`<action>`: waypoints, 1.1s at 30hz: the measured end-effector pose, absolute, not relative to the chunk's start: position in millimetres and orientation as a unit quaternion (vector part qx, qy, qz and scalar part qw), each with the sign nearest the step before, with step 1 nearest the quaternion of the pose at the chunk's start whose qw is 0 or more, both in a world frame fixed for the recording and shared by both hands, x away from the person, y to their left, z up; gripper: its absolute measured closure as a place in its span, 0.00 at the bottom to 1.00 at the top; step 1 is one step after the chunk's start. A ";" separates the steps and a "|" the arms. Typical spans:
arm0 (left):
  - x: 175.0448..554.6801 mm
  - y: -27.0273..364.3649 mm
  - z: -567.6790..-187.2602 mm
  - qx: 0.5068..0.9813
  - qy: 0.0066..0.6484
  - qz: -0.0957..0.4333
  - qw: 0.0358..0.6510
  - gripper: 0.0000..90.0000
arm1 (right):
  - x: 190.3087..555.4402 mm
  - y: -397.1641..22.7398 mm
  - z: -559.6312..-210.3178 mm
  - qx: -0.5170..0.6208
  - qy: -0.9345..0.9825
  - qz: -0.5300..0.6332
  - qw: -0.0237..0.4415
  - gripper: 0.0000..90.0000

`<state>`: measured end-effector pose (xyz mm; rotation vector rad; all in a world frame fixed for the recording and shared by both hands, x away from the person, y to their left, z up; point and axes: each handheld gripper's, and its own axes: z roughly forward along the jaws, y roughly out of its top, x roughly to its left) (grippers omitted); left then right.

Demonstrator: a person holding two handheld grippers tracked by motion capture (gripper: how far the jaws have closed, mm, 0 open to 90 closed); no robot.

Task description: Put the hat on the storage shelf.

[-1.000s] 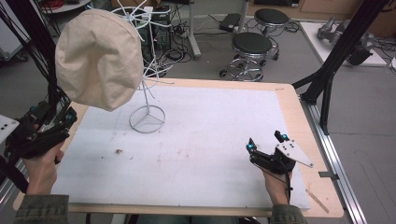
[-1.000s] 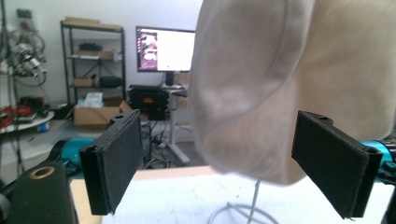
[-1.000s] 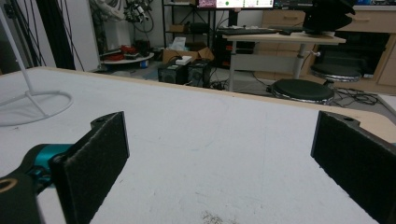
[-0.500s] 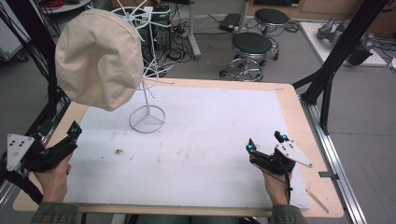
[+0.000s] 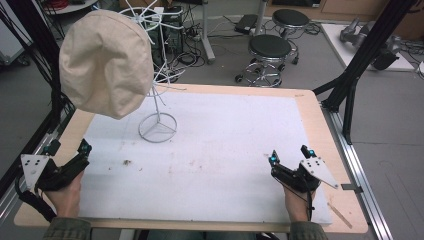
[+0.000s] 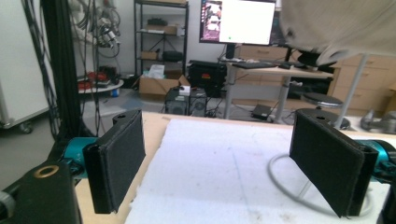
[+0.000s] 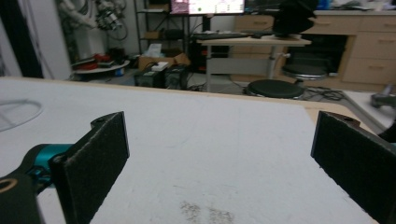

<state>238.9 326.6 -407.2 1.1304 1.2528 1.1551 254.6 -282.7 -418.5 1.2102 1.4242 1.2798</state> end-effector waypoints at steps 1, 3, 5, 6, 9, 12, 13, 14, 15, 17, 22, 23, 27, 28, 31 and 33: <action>238.7 327.0 -409.3 0.471 0.525 0.482 0.520 0.20 | 251.9 -283.7 -419.8 0.494 0.562 0.509 0.426 0.03; 238.0 327.0 -412.9 0.469 0.529 0.483 0.517 0.20 | 249.0 -284.6 -421.8 0.508 0.554 0.497 0.434 0.04; 237.3 327.5 -416.0 0.464 0.531 0.488 0.514 0.20 | 245.3 -284.7 -423.9 0.516 0.550 0.485 0.443 0.04; 237.5 327.8 -417.0 0.464 0.533 0.488 0.512 0.20 | 243.2 -284.1 -424.3 0.518 0.548 0.482 0.446 0.04; 238.5 328.8 -419.5 0.464 0.536 0.490 0.508 0.20 | 238.2 -281.0 -425.3 0.519 0.546 0.479 0.451 0.03; 239.5 328.6 -421.7 0.466 0.536 0.488 0.507 0.20 | 237.3 -277.4 -426.6 0.517 0.551 0.476 0.451 0.04; 240.1 327.9 -422.4 0.467 0.537 0.486 0.507 0.20 | 237.5 -277.0 -427.0 0.517 0.551 0.474 0.451 0.03; 240.4 327.7 -422.8 0.471 0.535 0.486 0.505 0.20 | 237.5 -276.4 -427.4 0.519 0.552 0.474 0.449 0.04; 240.7 327.0 -423.1 0.472 0.534 0.486 0.505 0.20 | 237.6 -276.4 -427.7 0.519 0.553 0.475 0.447 0.03; 241.4 326.3 -423.4 0.474 0.531 0.485 0.507 0.20 | 237.7 -276.9 -428.0 0.522 0.552 0.476 0.444 0.03; 241.2 323.2 -425.7 0.488 0.528 0.477 0.506 0.20 | 239.8 -281.7 -429.4 0.536 0.543 0.482 0.431 0.04; 240.8 322.6 -426.2 0.490 0.526 0.475 0.507 0.20 | 240.2 -282.6 -429.8 0.538 0.543 0.482 0.428 0.03; 237.9 322.1 -426.0 0.491 0.524 0.473 0.510 0.20 | 240.7 -282.8 -429.6 0.540 0.541 0.486 0.424 0.04; 237.5 322.3 -426.0 0.491 0.524 0.474 0.509 0.20 | 241.1 -282.6 -429.6 0.538 0.542 0.486 0.425 0.04; 235.7 323.8 -426.4 0.490 0.527 0.471 0.511 0.20 | 241.6 -281.6 -429.7 0.536 0.546 0.485 0.424 0.04; 235.3 324.5 -426.9 0.487 0.530 0.470 0.512 0.20 | 241.9 -281.2 -429.7 0.536 0.546 0.485 0.423 0.04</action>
